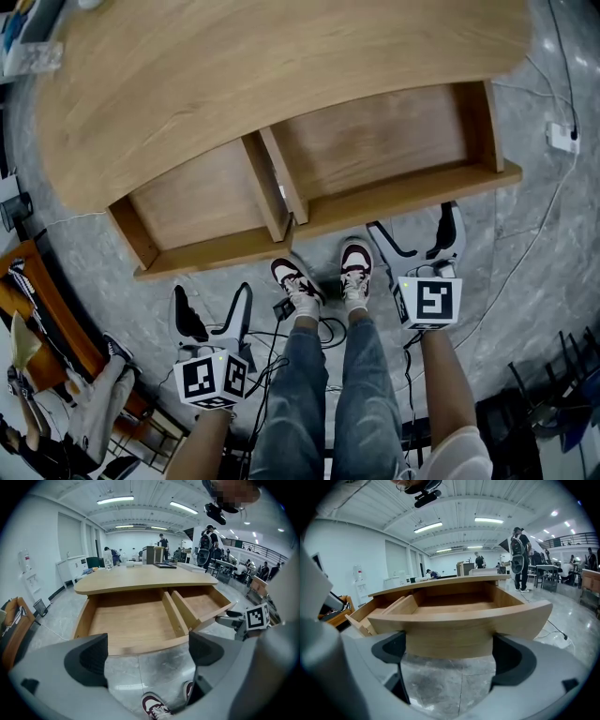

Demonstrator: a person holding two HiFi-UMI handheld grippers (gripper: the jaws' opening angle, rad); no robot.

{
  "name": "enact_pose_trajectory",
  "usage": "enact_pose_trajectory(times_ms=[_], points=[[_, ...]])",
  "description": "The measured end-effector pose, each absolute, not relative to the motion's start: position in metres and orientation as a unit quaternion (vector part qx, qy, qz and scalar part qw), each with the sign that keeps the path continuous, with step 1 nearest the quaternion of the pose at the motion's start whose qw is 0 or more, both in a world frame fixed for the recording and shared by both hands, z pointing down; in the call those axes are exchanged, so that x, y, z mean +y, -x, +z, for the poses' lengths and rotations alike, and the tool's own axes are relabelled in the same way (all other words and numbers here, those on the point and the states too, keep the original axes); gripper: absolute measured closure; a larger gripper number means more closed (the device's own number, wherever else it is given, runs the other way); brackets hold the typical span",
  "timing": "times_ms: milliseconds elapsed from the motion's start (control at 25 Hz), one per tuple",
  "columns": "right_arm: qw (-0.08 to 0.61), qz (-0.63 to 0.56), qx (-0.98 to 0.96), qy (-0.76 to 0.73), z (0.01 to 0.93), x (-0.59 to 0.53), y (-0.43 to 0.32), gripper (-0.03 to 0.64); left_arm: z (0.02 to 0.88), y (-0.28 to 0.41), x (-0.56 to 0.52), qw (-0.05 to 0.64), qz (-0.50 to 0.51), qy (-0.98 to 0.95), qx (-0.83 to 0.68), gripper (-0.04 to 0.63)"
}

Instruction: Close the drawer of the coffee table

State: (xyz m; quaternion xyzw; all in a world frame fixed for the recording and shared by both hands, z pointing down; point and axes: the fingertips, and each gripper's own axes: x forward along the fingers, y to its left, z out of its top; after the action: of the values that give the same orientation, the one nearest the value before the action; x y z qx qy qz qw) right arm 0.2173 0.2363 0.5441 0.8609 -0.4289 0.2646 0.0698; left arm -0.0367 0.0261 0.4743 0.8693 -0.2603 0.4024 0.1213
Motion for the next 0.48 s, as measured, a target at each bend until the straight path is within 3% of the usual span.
enact_pose_trajectory(times_ms=[480], points=[[0.072, 0.24, -0.424, -0.87, 0.527, 0.218, -0.234, 0.035, 0.469, 0.039, 0.015, 0.139, 0.393, -0.865, -0.28, 0.061]])
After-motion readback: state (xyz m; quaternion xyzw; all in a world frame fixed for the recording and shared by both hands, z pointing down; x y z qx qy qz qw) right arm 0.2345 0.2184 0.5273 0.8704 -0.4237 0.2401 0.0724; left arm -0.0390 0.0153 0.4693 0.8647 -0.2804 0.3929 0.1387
